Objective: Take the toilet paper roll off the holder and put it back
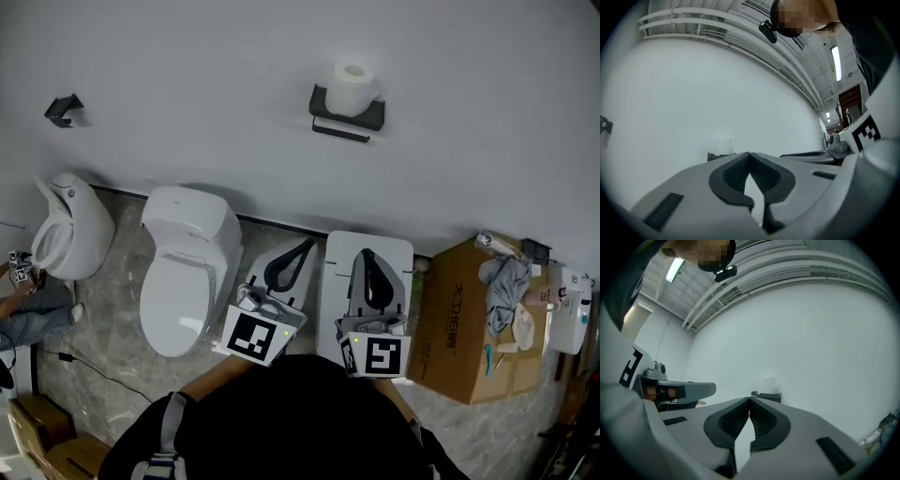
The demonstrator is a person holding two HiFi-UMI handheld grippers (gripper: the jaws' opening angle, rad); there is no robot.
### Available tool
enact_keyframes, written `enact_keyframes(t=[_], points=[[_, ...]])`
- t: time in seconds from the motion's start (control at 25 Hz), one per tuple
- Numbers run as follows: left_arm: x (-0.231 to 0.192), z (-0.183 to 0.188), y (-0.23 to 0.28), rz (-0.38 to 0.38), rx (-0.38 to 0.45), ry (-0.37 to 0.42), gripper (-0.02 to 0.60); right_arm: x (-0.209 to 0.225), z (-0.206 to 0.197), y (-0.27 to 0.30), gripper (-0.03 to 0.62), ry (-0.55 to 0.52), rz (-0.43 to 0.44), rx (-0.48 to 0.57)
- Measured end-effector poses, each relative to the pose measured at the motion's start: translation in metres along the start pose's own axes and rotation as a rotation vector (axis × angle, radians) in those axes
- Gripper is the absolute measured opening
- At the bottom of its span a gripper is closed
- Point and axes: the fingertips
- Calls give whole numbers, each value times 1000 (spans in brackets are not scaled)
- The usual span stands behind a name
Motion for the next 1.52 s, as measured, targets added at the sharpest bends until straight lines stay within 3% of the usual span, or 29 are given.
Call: enact_keyframes(t=[0.44,0.88,1.52], points=[[-73,11,58,-141,-1,-14,6,-5,6,83,18,-15,-134,-15],[-109,7,87,-264,-4,-30,6,-10,2,119,18,-14,-261,-11],[-124,11,141,-256,11,-48,6,22,1,169,18,-4,-239,6]])
Point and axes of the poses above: the fingertips, and each gripper's own axes: y forward along the fingers, x to its right, z out of its top, and after that the axes turned 2 degrees about y, right-handed
